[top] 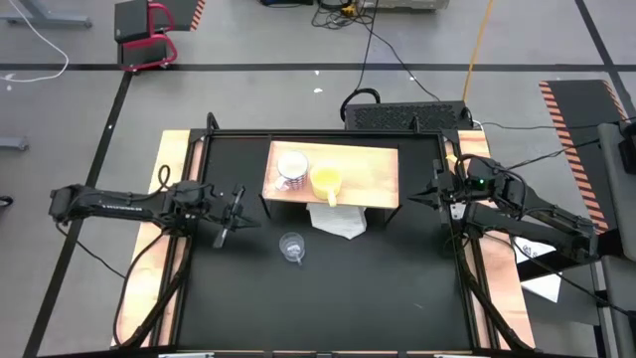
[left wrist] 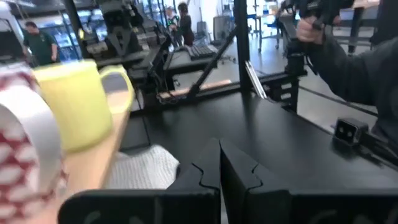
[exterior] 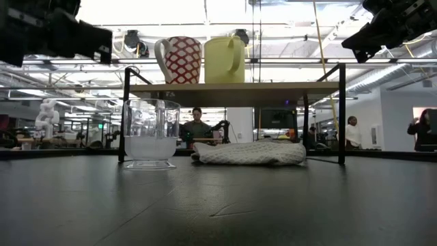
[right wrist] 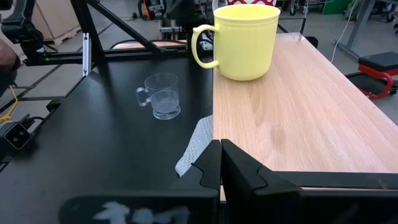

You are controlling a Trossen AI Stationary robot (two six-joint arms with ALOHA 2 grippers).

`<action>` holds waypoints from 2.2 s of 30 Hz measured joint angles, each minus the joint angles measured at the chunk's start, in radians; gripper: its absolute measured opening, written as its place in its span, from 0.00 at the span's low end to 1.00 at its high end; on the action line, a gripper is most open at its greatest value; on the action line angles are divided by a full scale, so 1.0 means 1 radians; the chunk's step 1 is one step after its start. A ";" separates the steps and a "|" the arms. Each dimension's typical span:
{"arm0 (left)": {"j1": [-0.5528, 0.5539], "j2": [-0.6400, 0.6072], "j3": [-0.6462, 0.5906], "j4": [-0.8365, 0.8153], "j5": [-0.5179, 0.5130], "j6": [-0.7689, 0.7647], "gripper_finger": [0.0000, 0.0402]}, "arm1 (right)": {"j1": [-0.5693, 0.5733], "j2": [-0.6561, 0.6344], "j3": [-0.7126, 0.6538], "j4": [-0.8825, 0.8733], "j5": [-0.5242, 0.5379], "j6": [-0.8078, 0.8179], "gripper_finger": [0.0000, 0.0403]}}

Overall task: Stack small to large cups/mugs on shelf
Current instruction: Put the transparent mug on the shelf

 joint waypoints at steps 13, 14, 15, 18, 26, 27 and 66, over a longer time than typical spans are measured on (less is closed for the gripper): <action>-0.005 0.001 -0.153 0.131 0.007 0.017 0.00 | 0.000 0.000 0.000 0.001 0.000 0.000 0.00; -0.005 0.001 -0.153 0.115 0.007 0.022 0.00 | 0.000 0.000 0.000 0.001 0.000 0.000 0.00; -0.005 0.001 -0.153 0.101 0.007 0.023 0.00 | 0.000 0.000 0.000 0.001 0.000 0.000 0.00; -0.005 0.001 -0.153 0.083 0.007 0.022 0.00 | 0.000 0.000 0.000 0.001 0.000 0.000 0.00; -0.005 0.002 -0.153 0.064 0.008 0.023 0.00 | 0.000 0.000 0.000 0.001 0.000 0.000 0.00; -0.005 0.002 -0.153 0.061 0.008 0.023 0.00 | 0.000 0.000 0.000 0.001 0.000 0.000 0.00; -0.005 0.002 -0.152 0.123 0.008 -0.058 0.04 | 0.000 0.000 0.000 0.001 0.000 0.000 0.00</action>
